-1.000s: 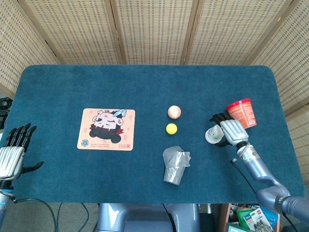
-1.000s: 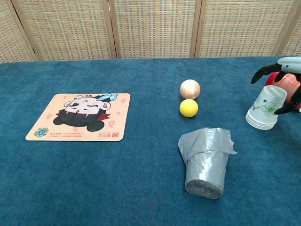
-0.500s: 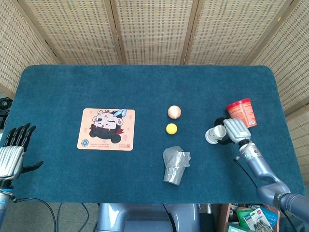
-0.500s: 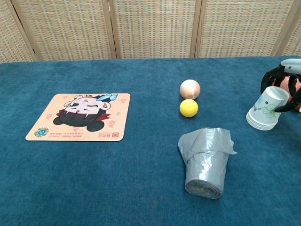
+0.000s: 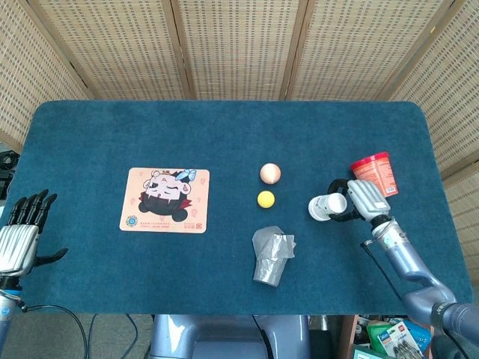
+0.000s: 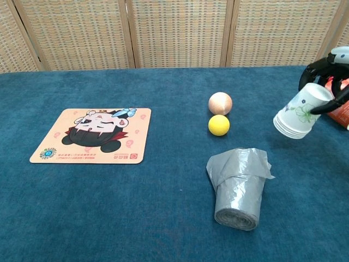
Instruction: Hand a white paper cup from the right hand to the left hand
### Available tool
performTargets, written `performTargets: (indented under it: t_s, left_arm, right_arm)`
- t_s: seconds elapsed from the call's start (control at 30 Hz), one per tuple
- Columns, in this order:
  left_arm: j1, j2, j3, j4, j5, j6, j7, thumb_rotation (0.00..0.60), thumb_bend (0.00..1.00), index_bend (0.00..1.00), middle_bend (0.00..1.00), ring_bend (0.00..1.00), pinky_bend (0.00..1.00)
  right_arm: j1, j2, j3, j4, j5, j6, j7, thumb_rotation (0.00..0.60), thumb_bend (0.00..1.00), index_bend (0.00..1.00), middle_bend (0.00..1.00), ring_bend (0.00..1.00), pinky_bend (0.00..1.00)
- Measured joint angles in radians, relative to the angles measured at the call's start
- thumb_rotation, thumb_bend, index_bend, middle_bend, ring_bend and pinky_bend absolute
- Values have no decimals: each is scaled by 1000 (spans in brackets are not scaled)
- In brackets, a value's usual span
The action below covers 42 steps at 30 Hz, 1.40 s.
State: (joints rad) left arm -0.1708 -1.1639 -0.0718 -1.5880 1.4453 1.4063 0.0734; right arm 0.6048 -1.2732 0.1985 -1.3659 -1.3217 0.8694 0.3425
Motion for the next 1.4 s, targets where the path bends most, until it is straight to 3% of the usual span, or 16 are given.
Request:
performTargets:
  t_s: [0.23, 0.43, 0.67, 0.93, 1.1, 1.4]
  left_arm:
    - [-12, -40, -14, 81, 55, 45, -96, 600, 55, 0, 0, 0, 0]
    - [-44, -61, -39, 127, 90, 64, -125, 600, 54, 0, 0, 0, 0]
    - [-96, -78, -67, 158, 123, 65, -147, 600, 55, 0, 0, 0, 0]
    - [-155, -71, -92, 100, 128, 24, -156, 600, 54, 0, 0, 0, 0]
    - [-190, -88, -96, 65, 126, -12, -148, 600, 55, 0, 0, 0, 0]
    - [-246, -175, -115, 59, 126, -26, -79, 600, 55, 0, 0, 0, 0]
  right_arm:
    - [18, 158, 106, -313, 76, -57, 218, 600, 432, 579, 611, 520, 643]
    - [89, 205, 188, -455, 255, -124, 247, 600, 432, 579, 612, 523, 644]
    - [221, 146, 204, -501, 506, -158, 163, 600, 434, 579, 612, 524, 644]
    - [372, -41, 163, -493, 724, -85, -25, 600, 436, 580, 614, 524, 644]
    - [388, -90, 171, -486, 796, -50, -39, 600, 440, 581, 615, 524, 644]
    - [373, -117, 255, -472, 917, -53, 33, 600, 440, 581, 616, 524, 643]
